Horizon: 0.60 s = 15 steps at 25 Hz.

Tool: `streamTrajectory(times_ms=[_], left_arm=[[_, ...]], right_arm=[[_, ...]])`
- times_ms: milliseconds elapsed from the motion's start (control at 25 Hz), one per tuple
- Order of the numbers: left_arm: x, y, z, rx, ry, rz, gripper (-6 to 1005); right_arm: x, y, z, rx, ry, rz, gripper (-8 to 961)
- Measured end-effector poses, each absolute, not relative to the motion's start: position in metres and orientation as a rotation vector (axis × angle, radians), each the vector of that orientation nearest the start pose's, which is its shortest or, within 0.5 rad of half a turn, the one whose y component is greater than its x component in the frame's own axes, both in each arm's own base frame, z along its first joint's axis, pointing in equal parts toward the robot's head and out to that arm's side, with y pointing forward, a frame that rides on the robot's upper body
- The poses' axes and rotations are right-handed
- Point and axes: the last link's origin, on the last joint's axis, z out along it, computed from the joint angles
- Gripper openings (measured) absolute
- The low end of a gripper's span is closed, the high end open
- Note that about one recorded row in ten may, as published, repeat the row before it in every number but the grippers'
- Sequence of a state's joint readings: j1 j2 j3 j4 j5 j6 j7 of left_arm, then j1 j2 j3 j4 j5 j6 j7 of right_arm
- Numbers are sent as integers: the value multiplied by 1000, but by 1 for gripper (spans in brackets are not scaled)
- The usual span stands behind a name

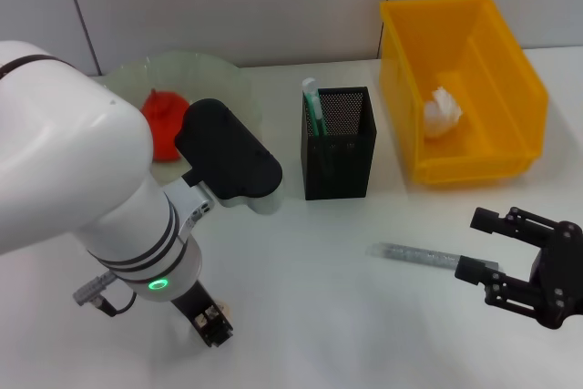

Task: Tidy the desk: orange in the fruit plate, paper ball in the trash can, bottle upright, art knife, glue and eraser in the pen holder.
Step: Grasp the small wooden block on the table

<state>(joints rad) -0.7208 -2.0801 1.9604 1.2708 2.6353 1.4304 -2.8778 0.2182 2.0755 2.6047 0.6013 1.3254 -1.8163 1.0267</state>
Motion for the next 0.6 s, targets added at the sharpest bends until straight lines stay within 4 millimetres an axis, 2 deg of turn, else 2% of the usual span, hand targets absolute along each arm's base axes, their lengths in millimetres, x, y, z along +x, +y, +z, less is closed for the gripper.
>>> streamTrajectory(times_ms=[360,600], left_arm=[[-137,322,-91,-2629,-606,804,396],[-123,327,-90,-2641,-574,701,393]], right_arm=[[321,229,31,-2445,480,989,693],[321,229,31,-2446,478,988,693]])
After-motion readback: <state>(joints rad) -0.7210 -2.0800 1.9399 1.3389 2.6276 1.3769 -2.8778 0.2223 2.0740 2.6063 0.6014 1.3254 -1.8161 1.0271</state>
